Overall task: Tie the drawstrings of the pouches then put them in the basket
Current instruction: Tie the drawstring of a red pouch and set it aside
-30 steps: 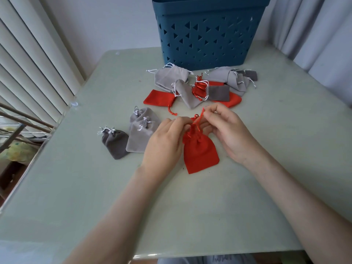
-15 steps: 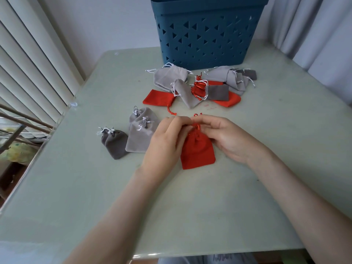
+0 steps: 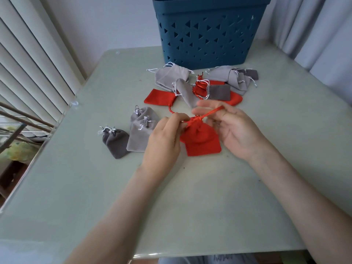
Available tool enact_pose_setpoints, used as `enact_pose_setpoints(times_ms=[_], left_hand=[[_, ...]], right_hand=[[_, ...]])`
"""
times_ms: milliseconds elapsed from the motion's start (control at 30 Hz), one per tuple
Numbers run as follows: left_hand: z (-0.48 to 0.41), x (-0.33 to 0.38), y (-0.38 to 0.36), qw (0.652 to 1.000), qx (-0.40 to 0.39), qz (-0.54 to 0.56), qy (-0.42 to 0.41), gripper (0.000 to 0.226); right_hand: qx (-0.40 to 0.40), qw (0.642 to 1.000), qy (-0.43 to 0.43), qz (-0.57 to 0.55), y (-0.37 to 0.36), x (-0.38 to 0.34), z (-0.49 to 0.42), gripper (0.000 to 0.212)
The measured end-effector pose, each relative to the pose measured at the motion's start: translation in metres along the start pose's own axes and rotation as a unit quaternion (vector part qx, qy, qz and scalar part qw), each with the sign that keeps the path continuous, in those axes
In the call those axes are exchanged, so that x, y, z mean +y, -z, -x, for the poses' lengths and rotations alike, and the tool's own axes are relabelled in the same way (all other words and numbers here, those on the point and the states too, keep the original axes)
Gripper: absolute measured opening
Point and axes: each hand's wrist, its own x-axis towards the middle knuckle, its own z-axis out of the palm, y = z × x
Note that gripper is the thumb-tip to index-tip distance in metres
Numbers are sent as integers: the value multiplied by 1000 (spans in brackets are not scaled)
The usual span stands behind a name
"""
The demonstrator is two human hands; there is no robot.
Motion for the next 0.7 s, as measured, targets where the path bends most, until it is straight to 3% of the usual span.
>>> enact_pose_setpoints(times_ms=[100,167,300,433,600,700], left_hand=[[-3,-2,-2,999,-38,9,8,18],[-3,-3,-3,998,-60,17,8,18],[-5,-4,2,983,-110,78,122,25],[-14,5,12,895,-157,276,313,37],[-17,17,19,812,-132,445,353,30],[-19,16,24,714,-142,571,380,23]], right_hand=[[-11,993,25,-119,2,-8,3,13],[-16,990,13,-138,3,-9,4,14],[-15,1000,3,-19,9,-8,4,15],[-49,993,-37,99,10,-8,4,40],[-60,975,-40,211,-3,3,7,9],[-102,976,-48,187,-4,2,10,7]])
